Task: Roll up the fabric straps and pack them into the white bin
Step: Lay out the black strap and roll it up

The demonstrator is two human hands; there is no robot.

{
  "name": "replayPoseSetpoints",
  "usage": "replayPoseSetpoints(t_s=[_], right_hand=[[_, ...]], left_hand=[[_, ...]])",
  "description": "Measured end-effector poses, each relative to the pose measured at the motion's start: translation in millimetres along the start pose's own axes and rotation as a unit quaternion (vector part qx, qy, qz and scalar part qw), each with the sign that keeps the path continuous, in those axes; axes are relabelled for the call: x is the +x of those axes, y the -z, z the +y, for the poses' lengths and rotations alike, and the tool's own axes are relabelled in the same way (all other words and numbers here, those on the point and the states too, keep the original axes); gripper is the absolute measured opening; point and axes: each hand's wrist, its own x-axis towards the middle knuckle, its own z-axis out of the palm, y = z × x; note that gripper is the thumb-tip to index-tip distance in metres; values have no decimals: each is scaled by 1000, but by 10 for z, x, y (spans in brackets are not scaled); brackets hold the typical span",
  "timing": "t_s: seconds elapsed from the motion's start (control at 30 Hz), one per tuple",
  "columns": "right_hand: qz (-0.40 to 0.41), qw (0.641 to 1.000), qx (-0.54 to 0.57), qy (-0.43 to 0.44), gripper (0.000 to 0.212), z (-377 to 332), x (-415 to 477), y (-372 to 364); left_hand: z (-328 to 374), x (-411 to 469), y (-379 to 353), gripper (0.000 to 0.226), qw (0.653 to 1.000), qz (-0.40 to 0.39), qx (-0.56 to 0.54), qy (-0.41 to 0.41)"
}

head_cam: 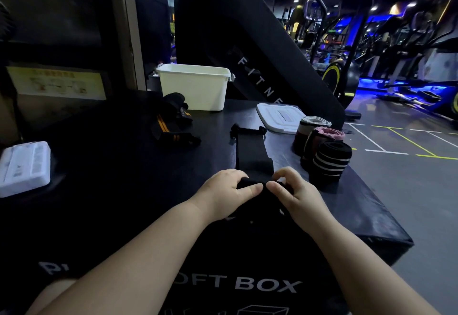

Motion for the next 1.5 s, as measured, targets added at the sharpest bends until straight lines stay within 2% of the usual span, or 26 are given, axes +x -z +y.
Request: replayPoseSetpoints(t_s=[0.17,0.27,0.33,0.43,0.6,0.73,0.87,1.1,1.2,1.5], right_hand=[[-1,1000,0,-2,11,-31,-3,26],[-37,998,-54,-8,16,-105,63,107],[-32,995,-90,-3,22,-165,150,185],[-5,997,-60,-40,32,-188,366,257],[-81,989,-56,-107,39,-116,712,147],[-72,990,-39,-117,33,-96,897,45],[-68,990,-45,-116,26,-87,1003,-3],[-83,990,-56,-104,36,-1,1121,1],[-96,991,-66,-71,41,3,1143,6],[-86,996,-16,-30,49,178,1136,-99]], left_hand=[[3,22,-26,38,999,-17,32,26],[-20,34,-82,45,998,8,64,21],[-18,33,-102,46,996,14,86,22],[-21,20,-114,41,995,29,100,6],[0,39,-133,25,996,52,52,-41],[-11,99,-128,24,997,46,45,-35],[-10,130,-116,26,998,34,54,-21],[-26,144,-127,27,997,33,65,-15],[-34,131,-136,27,997,40,67,-17],[-55,82,-140,28,995,57,64,-45]])
